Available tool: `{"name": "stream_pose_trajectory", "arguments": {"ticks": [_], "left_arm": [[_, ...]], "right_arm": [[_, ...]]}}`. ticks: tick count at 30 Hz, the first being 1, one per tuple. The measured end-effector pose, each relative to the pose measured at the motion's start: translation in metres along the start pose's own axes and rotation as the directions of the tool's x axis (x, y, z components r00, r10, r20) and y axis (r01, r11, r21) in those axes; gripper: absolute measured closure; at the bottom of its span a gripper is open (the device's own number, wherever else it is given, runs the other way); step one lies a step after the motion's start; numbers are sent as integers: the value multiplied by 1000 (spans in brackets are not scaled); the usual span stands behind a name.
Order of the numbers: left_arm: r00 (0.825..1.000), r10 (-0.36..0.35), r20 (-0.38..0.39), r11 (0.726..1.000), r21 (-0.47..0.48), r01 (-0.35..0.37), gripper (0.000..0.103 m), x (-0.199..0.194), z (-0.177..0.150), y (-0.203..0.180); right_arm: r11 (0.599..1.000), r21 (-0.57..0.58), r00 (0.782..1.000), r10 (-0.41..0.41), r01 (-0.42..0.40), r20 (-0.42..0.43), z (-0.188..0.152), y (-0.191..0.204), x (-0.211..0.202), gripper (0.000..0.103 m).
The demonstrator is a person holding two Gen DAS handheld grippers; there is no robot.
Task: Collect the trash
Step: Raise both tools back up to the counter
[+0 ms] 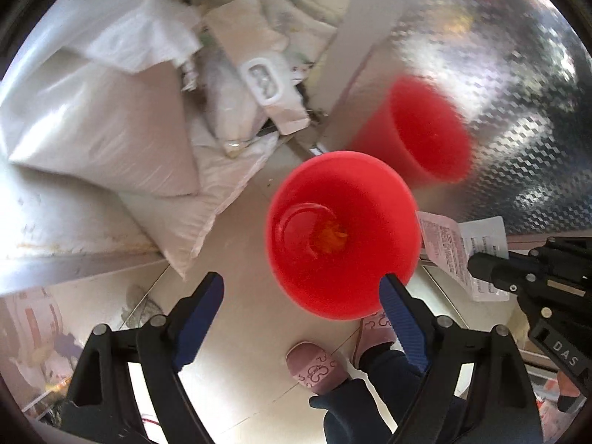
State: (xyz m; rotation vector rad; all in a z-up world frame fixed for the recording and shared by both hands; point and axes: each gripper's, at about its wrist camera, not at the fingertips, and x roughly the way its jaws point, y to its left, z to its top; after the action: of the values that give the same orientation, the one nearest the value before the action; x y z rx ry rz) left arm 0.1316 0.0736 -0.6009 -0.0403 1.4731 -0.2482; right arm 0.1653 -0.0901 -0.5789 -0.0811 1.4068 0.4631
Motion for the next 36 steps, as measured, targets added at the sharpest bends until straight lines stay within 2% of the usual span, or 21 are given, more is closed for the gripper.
{"name": "stream_pose_trajectory", "arguments": {"ticks": [8,11,12,13,18,21,24,29,34,36], "left_arm": [[999,34,11,997,-71,-34,18,-12,-20,14],[998,64,23,995,-81,-62,18,-26,-30,13],[997,70,24,994,-88,-68,18,-31,-32,12],[997,72,23,993,-93,-69,19,-38,-34,13],[995,93,44,990,-113,-88,19,-82,-41,8],[994,95,56,988,-126,-87,19,-118,-43,4],[992,109,67,986,-132,-99,19,-157,-45,1],[988,113,105,986,-134,-99,19,-226,-51,-12],[983,110,148,989,-116,-93,19,-297,-56,-32],[980,94,174,991,-106,-77,19,-324,-58,-39]], "right_arm": [[996,-84,999,2,-5,-34,4,17,14,102],[993,-118,1000,-7,3,-28,3,24,10,87],[992,-123,1000,-6,3,-27,3,25,7,74],[992,-130,1000,-8,5,-20,2,27,2,65],[990,-139,1000,-23,22,-11,2,40,-24,54],[988,-152,1000,-26,24,-6,2,52,-51,39],[985,-164,998,-57,61,27,2,64,-87,31],[973,-182,989,-124,138,85,2,84,-150,26],[970,-105,970,-207,221,131,-3,100,-212,20],[974,-79,970,-198,211,142,-8,106,-237,20]]}}
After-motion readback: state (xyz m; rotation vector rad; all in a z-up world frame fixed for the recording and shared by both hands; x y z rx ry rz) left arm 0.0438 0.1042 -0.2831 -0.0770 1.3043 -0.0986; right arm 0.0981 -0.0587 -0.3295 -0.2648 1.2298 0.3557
